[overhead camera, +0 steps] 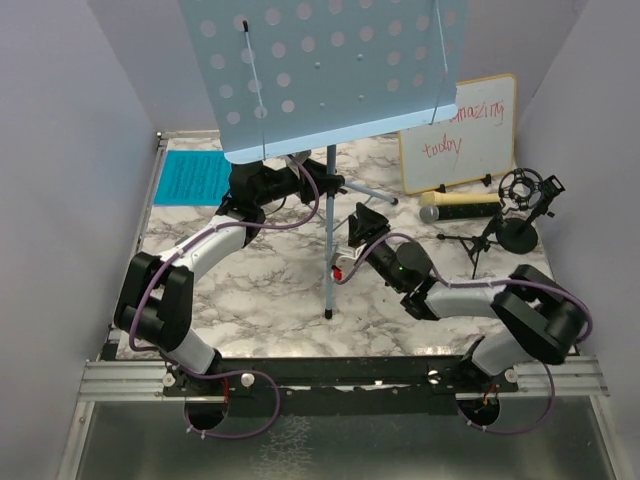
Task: Pack up the instrument practice props
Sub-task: Unscrew the knob on the music stand.
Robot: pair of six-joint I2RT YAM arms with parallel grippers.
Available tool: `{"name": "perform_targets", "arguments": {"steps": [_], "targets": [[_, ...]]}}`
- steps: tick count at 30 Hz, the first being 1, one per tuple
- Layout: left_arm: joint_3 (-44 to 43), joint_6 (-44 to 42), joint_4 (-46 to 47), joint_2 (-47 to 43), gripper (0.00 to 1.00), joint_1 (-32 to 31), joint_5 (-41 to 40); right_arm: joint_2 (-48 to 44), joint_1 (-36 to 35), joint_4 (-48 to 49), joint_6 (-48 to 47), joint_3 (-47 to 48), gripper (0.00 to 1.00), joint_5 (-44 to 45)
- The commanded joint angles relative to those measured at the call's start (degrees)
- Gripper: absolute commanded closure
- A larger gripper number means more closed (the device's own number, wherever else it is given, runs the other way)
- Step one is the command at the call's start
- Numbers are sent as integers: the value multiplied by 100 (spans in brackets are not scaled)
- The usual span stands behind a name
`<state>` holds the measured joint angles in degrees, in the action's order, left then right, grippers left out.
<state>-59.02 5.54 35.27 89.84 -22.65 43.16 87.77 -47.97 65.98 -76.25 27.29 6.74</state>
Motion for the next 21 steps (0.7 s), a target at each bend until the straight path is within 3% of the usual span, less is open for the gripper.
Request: {"name": "perform_targets", "arguments": {"steps": [1, 7, 13, 21], "targets": [[443, 263, -1426, 184, 100, 34, -310, -1007, -23, -1366, 2786, 207, 43, 107], [462, 246, -1426, 193, 100, 33, -287, -1620, 145, -2473, 6310, 632, 15, 311], [471, 187, -1426, 160, 100, 24, -297, -1669, 535, -2769, 9233, 916, 13, 157], [479, 57, -1488, 96, 100, 25, -352, -1669, 1148, -3046, 12149, 1133, 16, 224]]}}
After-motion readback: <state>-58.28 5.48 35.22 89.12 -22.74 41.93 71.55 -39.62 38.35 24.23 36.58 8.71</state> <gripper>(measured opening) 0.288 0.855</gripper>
